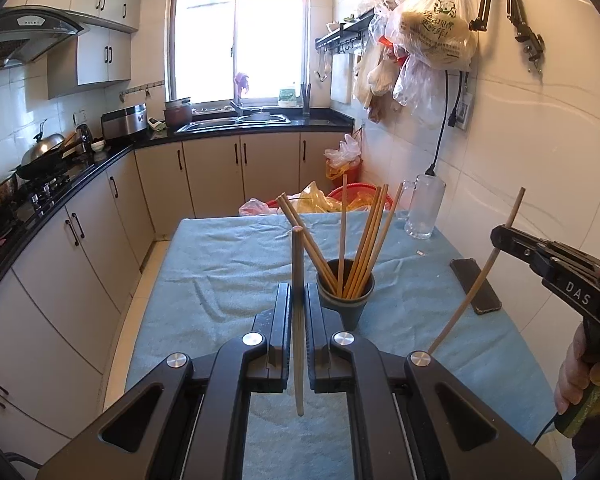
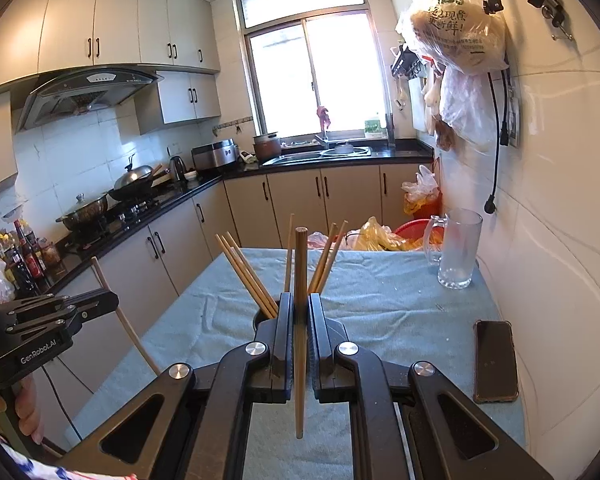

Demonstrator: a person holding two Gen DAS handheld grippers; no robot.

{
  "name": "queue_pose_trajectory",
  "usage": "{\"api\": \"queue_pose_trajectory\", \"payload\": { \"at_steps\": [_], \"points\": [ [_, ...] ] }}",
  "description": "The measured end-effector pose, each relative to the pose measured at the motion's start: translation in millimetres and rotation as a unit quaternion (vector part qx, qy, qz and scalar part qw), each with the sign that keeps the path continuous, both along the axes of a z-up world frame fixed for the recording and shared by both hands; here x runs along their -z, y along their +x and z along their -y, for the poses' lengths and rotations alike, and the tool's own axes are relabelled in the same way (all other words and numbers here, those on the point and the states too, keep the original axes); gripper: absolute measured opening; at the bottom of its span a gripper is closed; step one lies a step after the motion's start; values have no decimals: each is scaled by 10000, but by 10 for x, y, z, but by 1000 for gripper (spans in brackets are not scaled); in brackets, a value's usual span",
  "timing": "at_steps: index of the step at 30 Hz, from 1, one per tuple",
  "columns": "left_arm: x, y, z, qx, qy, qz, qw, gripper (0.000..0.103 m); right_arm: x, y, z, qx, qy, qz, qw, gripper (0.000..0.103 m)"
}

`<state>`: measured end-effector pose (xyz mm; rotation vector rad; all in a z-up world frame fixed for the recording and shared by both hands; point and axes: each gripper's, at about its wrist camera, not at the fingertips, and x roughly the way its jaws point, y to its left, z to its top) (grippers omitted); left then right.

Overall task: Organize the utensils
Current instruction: 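Carry both upright chopsticks over the black cup and lower them in, then open both tools to release the chopsticks into the black cup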

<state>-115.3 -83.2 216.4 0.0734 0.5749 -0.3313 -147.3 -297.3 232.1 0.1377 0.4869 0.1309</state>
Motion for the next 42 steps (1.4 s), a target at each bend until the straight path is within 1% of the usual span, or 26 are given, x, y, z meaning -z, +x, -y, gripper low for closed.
{"api": "queue_pose_trajectory", "payload": {
  "at_steps": [11, 16, 22, 26, 29, 34, 36, 42],
  "points": [
    [-234, 13, 36, 230, -19, 164, 9996, 6, -119, 159, -25, -80, 91, 63, 9999, 7],
    [-412, 54, 13, 370, -201, 244, 9988, 6, -256, 230, -68, -100, 101, 187, 9997, 7],
    [-728, 107, -25, 528, -519, 468, 9962, 6, -494, 327, -105, -95, 127, 461, 9988, 7],
    [-874, 212, 23, 529, -625, 603, 9948, 6, -592, 475, -57, -13, 308, 573, 9979, 7],
    [-955, 349, 87, 561, -763, 615, 9936, 6, -612, 597, -28, 30, 479, 573, 9972, 7],
    [-918, 617, 260, 495, -786, 649, 9936, 6, -532, 772, -10, 150, 615, 563, 9964, 7],
    [-845, 740, 313, 466, -783, 580, 9941, 6, -475, 843, -7, 207, 630, 525, 9964, 7],
    [-558, 1114, 379, 378, -958, 293, 9942, 6, -306, 982, 58, 281, 722, 407, 9962, 7]
  ]
}}
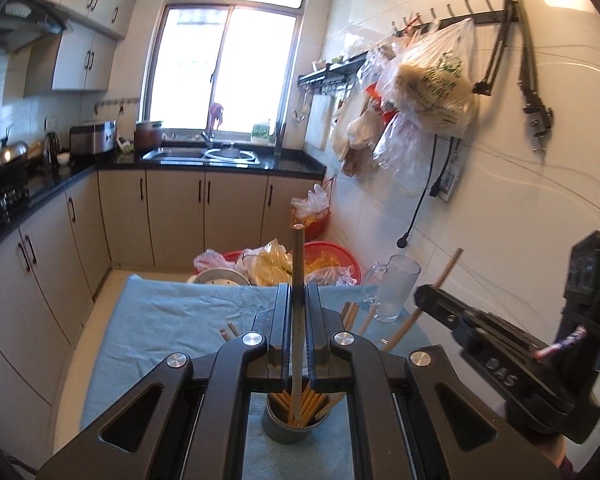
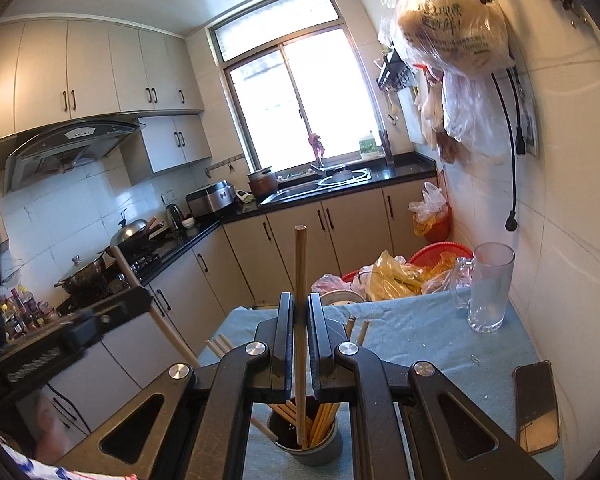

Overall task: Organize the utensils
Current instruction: 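Open both tools to release the chopsticks into the black cup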

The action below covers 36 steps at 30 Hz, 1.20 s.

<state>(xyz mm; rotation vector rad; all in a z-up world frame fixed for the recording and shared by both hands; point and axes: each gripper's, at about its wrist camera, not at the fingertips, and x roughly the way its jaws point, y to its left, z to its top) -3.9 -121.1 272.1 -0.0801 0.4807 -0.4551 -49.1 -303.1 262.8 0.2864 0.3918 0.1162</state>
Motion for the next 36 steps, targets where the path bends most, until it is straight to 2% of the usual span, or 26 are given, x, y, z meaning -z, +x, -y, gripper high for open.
{"api": "queue_pose_trajectory", "payload": {
  "at_steps": [8, 14, 22, 36],
  "points": [
    [399, 345, -16, -159, -43, -368, 9992, 6, 245, 181, 28, -30, 37, -171, 9998, 7],
    [578, 359, -42, -229, 92, -482, 9985, 6, 433, 293, -1, -81, -22, -419, 9991, 7],
    [633, 225, -35, -258, 320, -341, 9986, 6, 634, 376, -93, -230, -90, -682, 9974, 7],
    [680, 137, -75, -182, 307, -416, 9985, 6, 755, 411, -159, -284, -154, -888, 9955, 7]
  ]
}}
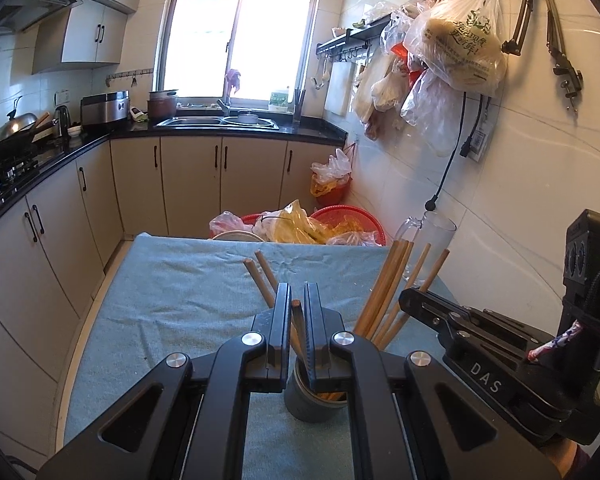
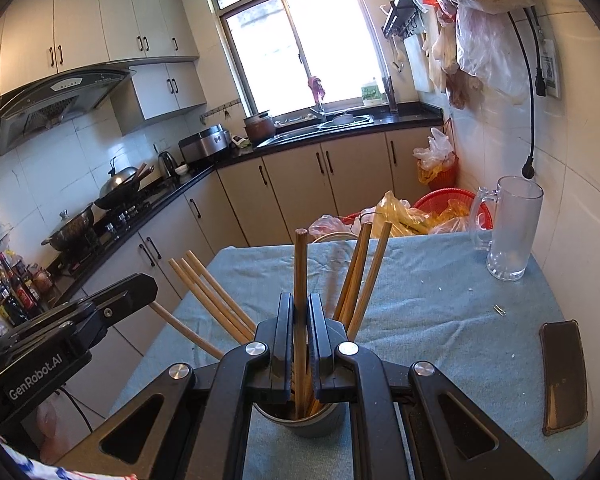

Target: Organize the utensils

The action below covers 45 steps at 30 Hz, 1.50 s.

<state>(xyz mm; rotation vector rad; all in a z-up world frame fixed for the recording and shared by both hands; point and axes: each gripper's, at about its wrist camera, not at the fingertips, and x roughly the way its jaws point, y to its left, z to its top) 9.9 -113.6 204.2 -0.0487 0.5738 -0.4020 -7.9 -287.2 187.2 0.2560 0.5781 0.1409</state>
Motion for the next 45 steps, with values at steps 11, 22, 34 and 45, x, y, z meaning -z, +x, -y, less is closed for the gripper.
{"api": "queue_pose_trajectory", "payload": {
  "at_steps": [11, 22, 34, 45],
  "points": [
    [4, -75, -10, -7, 15, -60, 10000, 10, -22, -26, 48, 109, 57, 63, 9999, 7],
    [-41, -343, -199, -226, -105, -109, 9996, 57, -193, -285, 137, 257, 220, 279, 9990, 38],
    [19, -1085, -630, -823, -214, 163, 9962, 77, -131, -923, 217, 562, 168, 207, 9981, 56],
    [223, -2025, -639, -1331, 328, 636, 9885, 96, 366, -1637, 41, 966, -220, 65, 9951, 61]
  ]
}}
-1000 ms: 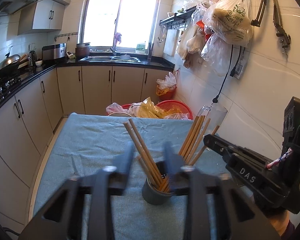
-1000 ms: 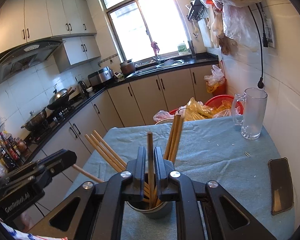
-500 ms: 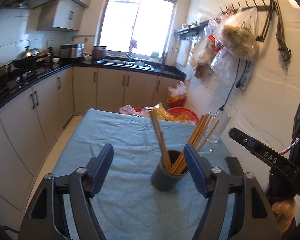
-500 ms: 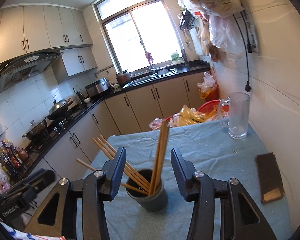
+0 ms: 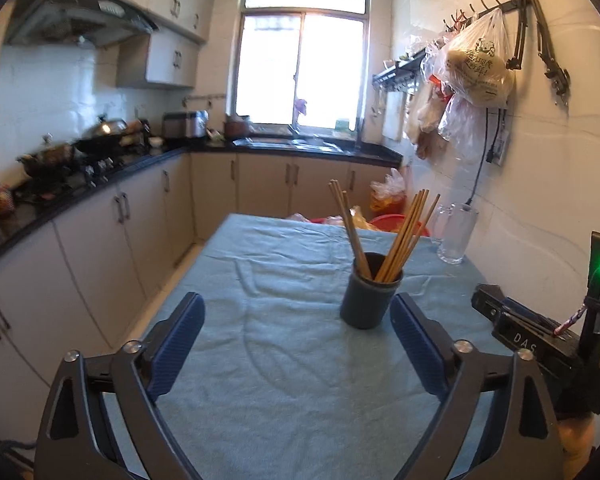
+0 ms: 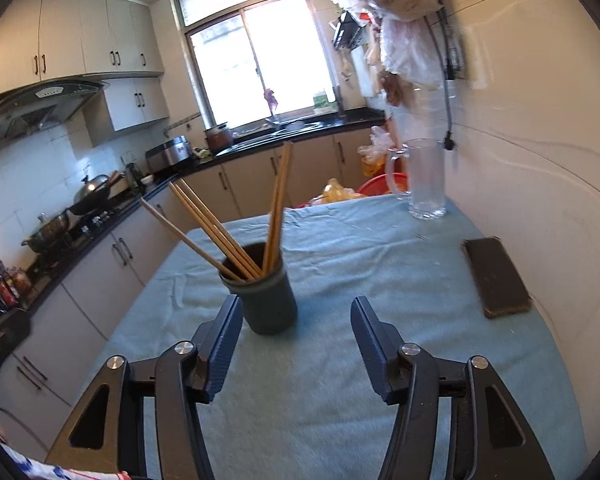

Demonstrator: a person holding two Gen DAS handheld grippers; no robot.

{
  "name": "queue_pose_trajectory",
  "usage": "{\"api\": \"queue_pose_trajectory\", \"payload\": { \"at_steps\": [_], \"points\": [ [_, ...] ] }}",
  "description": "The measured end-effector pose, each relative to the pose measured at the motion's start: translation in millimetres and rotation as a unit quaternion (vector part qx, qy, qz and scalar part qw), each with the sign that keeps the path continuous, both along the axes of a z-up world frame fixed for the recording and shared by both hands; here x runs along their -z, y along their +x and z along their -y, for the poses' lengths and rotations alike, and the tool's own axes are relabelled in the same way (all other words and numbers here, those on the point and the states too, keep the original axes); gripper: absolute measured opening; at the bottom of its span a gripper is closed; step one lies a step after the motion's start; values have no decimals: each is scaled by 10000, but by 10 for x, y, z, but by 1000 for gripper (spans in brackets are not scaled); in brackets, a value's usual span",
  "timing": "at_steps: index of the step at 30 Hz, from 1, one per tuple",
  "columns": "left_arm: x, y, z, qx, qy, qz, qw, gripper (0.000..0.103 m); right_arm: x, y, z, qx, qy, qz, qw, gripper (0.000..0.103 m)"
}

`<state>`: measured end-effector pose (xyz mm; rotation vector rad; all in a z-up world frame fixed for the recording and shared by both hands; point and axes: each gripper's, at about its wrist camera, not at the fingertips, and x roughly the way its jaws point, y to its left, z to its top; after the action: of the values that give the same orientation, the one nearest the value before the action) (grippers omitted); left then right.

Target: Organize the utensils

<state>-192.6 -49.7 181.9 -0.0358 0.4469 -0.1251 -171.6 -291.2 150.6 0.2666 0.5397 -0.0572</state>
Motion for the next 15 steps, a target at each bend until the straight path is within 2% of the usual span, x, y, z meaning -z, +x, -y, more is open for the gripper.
{"api": "queue_pose_trajectory", "payload": {
  "at_steps": [2, 5, 7, 11, 15],
  "points": [
    [-7, -142, 53, -211, 277, 284, 9990, 103, 47, -75, -15, 97, -49, -37, 9999, 61],
    [-64, -295, 131, -421, 648, 717, 9944, 103, 115, -243, -18, 389, -55, -73, 9992, 62],
    [-110, -361, 166, -439, 761, 872, 9923, 103, 150, -348, -25, 643, -127, -72, 9978, 64],
    [-200, -467, 208, -516, 743, 1024, 9906, 103, 273, -545, -51, 1168, -257, -60, 9928, 67],
    [-220, -537, 253, -624, 633, 1024, 9908, 103, 376, -613, -76, 1148, -217, -136, 9931, 67]
  ]
}}
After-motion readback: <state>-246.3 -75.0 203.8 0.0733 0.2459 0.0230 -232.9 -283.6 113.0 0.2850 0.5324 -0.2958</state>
